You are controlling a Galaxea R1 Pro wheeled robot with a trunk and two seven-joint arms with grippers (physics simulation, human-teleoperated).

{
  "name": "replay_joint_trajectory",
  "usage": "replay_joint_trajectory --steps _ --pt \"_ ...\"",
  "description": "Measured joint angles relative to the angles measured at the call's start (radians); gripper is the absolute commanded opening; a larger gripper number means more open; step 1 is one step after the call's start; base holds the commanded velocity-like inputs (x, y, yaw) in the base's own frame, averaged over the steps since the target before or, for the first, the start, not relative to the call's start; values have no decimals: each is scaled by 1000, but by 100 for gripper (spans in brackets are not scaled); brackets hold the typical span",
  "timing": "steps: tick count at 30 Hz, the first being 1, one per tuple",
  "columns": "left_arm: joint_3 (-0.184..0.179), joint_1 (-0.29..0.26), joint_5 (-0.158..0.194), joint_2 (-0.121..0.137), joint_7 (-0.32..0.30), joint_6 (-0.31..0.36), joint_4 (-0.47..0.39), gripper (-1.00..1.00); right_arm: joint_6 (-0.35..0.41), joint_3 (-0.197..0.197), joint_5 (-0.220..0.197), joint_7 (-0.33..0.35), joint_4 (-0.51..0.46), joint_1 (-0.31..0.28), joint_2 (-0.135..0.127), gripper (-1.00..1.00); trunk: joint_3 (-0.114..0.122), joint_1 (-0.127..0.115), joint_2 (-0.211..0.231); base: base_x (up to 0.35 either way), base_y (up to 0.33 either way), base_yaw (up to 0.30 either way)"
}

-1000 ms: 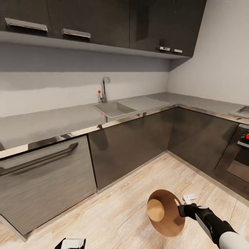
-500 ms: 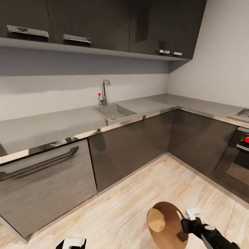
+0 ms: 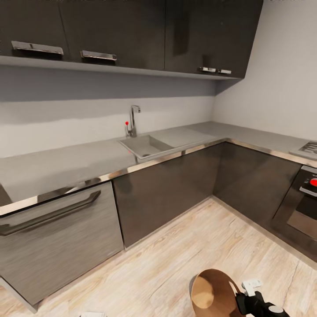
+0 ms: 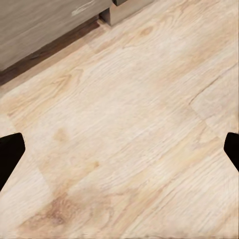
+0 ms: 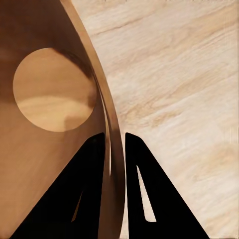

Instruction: Put the three can of soda from the living room inside the tash can in the kitchen.

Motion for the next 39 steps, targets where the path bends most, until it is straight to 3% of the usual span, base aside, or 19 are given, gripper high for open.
replay_joint_trajectory --steps 3,7,9,11,22,27,32,37,39 --pt "1 -2 0 3 -1 -6 15 100 -13 -4 -4 0 -1 21 0 -100 9 -12 21 0 0 0" --pt "2 -3 2 7 -2 -30 68 100 -145 -1 -3 -1 13 71 -1 -100 22 -27 49 0 0 0" --pt "3 -4 3 12 -2 -64 113 100 -251 -8 -9 -2 5 96 0 -100 28 -35 63 0 0 0" --pt "4 -4 2 15 -1 -77 129 100 -289 -6 -7 -4 6 106 -1 -100 34 -42 77 0 0 0" --pt "4 -4 4 19 -2 -98 145 100 -362 -15 -10 0 2 136 -6 -100 69 -84 154 0 0 0" --pt "4 -4 8 25 -4 -100 144 100 -419 -18 -2 63 0 152 -8 -100 85 -104 189 0 0 0" --pt "4 -4 5 27 -4 -100 145 100 -424 -130 -13 100 -2 155 -4 -100 100 -123 224 0 0 0" --pt "5 -12 4 28 -4 -100 145 100 -427 -153 -4 116 -3 157 -3 -100 116 -142 259 0 0 0" --pt "6 -58 6 27 -4 -91 138 100 -427 -162 -4 121 -3 157 -5 -100 122 -149 273 0 0 0"
